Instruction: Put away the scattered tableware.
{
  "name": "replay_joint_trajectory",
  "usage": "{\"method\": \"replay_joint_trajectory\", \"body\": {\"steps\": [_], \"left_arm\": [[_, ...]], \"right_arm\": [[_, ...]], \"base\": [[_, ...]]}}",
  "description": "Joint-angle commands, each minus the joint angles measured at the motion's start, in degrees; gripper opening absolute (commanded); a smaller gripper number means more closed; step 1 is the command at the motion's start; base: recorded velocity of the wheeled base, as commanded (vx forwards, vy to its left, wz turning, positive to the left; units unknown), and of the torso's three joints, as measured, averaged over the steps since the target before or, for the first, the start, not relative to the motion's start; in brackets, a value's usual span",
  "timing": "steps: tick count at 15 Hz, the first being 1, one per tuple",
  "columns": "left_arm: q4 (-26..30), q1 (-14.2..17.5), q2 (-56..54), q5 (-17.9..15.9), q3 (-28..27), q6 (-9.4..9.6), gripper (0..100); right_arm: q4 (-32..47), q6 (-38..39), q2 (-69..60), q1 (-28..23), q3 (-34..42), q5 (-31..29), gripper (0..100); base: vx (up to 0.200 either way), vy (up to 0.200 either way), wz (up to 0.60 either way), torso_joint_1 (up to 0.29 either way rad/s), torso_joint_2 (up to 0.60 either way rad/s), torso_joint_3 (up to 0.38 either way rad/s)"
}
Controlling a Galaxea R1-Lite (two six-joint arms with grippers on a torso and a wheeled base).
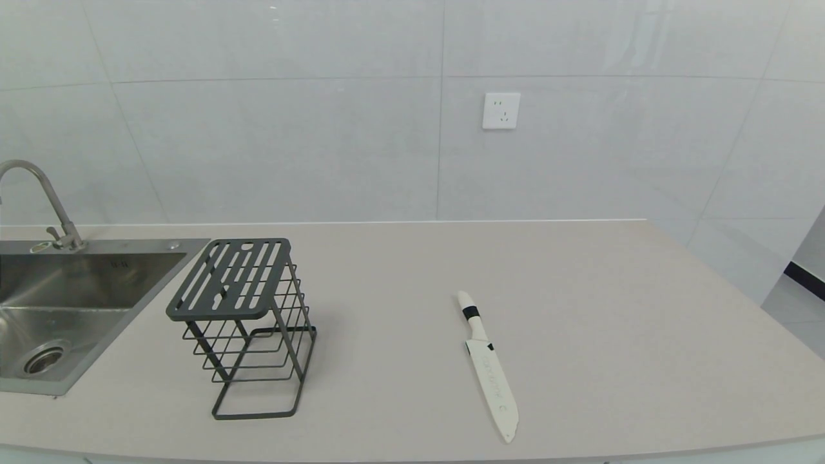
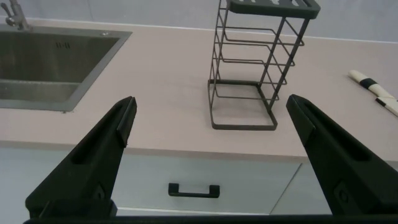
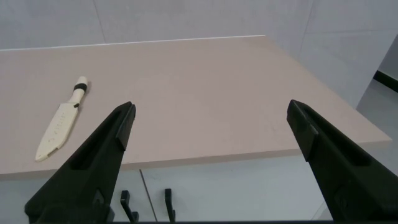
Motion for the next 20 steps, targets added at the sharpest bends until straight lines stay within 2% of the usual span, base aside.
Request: {"method": "replay_joint_trajectory", "body": {"steps": [1, 7, 13, 16, 20], "left_arm": [[0.00, 0.01, 0.08, 0.06, 0.01, -0.01, 100], [0.00, 0.01, 0.08, 0.06, 0.01, -0.01, 100], [0.00, 0.01, 0.08, 0.06, 0.01, -0.01, 100], [0.00, 0.01, 0.08, 0.06, 0.01, -0.01, 100], [0.00, 0.01, 0.08, 0.14, 0.01, -0.01, 100]], "right_arm": [[-0.02, 0.00, 0.07, -0.01, 0.00, 0.01, 100], [-0.02, -0.09, 0.07, -0.01, 0.00, 0.01, 100], [-0.02, 0.00, 0.07, -0.01, 0.00, 0.01, 100], [-0.02, 0.00, 0.07, -0.01, 0.00, -0.17, 100], [-0.02, 0.08, 0.07, -0.01, 0.00, -0.17, 100]], "base": [[0.000, 0.000, 0.00, 0.000, 0.00, 0.000], [0.000, 0.000, 0.00, 0.000, 0.00, 0.000], [0.000, 0.000, 0.00, 0.244, -0.10, 0.128], [0.000, 0.000, 0.00, 0.028, -0.01, 0.020], [0.000, 0.000, 0.00, 0.151, -0.40, -0.239]]}}
